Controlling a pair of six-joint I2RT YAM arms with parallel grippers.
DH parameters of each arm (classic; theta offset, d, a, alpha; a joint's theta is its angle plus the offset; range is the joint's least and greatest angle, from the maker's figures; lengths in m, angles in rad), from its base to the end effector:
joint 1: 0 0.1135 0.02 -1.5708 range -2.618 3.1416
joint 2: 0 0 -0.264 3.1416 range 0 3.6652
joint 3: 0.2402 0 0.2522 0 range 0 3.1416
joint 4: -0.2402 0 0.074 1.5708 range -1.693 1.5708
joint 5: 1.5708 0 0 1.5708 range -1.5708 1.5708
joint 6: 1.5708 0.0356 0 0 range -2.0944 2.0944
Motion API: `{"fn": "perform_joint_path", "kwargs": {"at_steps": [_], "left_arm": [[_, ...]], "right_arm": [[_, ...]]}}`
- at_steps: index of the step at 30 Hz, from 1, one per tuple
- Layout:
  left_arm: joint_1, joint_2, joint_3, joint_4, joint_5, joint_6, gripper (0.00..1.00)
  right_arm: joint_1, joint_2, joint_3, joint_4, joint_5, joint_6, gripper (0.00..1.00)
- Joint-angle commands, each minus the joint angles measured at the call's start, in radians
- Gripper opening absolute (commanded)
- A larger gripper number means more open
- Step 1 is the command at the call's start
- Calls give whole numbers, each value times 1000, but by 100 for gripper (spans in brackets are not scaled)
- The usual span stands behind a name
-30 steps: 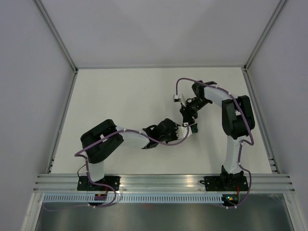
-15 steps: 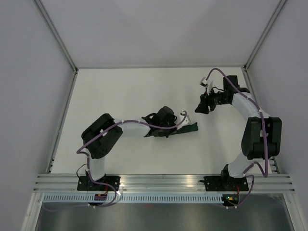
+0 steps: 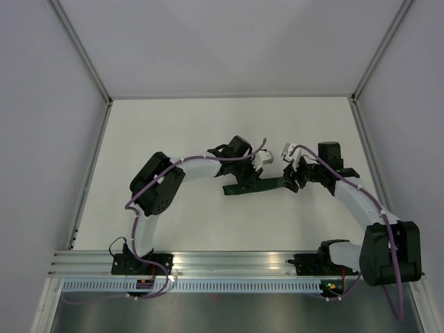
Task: Fold the napkin, place the utensils inside, and roll it up
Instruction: Roll the napkin at the center of the board.
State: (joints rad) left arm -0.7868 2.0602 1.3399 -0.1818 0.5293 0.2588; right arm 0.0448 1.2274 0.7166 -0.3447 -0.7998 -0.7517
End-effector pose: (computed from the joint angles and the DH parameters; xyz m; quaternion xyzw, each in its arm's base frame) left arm 0.2928 -0.3191 0.1479 0.5296 0.7471 -0.3212 0.2413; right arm 0.2376 0.0362 0.2201 -0.4602 0.7424 0.2305 0.4288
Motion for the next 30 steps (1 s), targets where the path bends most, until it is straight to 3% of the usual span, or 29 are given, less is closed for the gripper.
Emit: {"fn": "perform_joint_path", "kwargs": {"at_steps": [1,9,14,23,27,30], "left_arm": [[1,103,25,-220,69,-41,4],[34,198,126,-341,156,-47,5],[43,235,166,-387,195,-43,7],[57,262,189,-415,236,-41,19],[64,255,196,-418,235,-44,27],[75,239,199,-415,236,-49,33]], "right_arm": [[122,-49,-80,139,83,-100,63],[315,-17,-186,292,272,-146,64],[366,32,-203,326,324,-187,64],[428,130,-187,328,381,-218,63],[429,149,-184,320,384,-225,57],[428,144,-186,300,387,-235,42]]}}
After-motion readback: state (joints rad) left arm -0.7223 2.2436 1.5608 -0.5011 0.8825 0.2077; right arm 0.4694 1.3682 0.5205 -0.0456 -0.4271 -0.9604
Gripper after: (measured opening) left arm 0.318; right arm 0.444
